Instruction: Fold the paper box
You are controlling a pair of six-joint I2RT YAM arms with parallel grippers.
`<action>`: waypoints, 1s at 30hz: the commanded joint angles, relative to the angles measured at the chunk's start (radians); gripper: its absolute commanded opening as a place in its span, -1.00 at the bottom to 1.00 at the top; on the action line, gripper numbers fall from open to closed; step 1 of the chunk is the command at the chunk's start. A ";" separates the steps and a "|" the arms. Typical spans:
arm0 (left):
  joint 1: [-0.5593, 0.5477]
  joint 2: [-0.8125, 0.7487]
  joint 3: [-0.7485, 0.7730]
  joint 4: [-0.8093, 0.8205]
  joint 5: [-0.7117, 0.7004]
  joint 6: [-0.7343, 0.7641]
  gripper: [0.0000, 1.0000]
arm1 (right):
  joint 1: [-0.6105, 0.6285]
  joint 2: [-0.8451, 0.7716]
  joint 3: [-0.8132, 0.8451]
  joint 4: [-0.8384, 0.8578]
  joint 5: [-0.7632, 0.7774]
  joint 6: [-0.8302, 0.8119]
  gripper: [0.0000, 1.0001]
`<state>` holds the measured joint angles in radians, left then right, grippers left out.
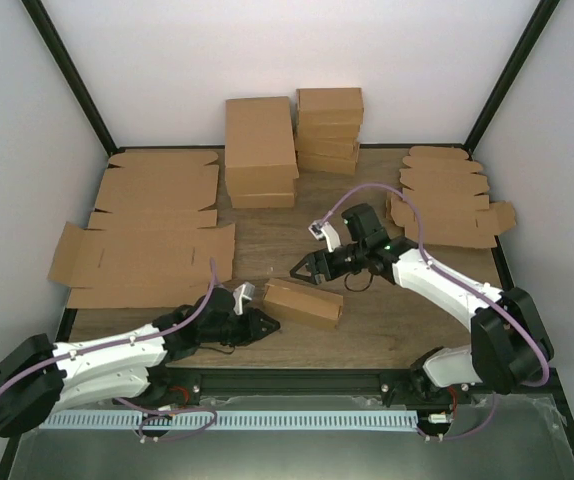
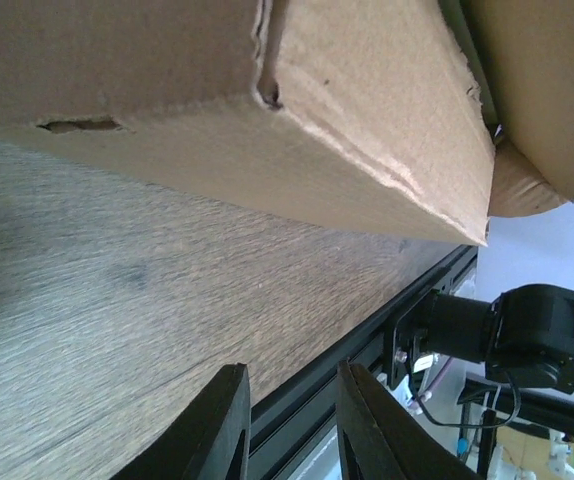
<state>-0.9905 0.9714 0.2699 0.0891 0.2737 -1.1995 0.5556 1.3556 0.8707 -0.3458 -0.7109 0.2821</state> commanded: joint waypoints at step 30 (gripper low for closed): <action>0.012 0.229 0.017 0.320 -0.091 -0.017 -0.55 | 0.055 -0.011 -0.194 0.176 -0.046 -0.046 0.43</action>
<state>-0.9825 1.1828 0.2607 0.3725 0.2024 -1.2297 0.5789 1.3754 0.6891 -0.1822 -0.8021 0.2443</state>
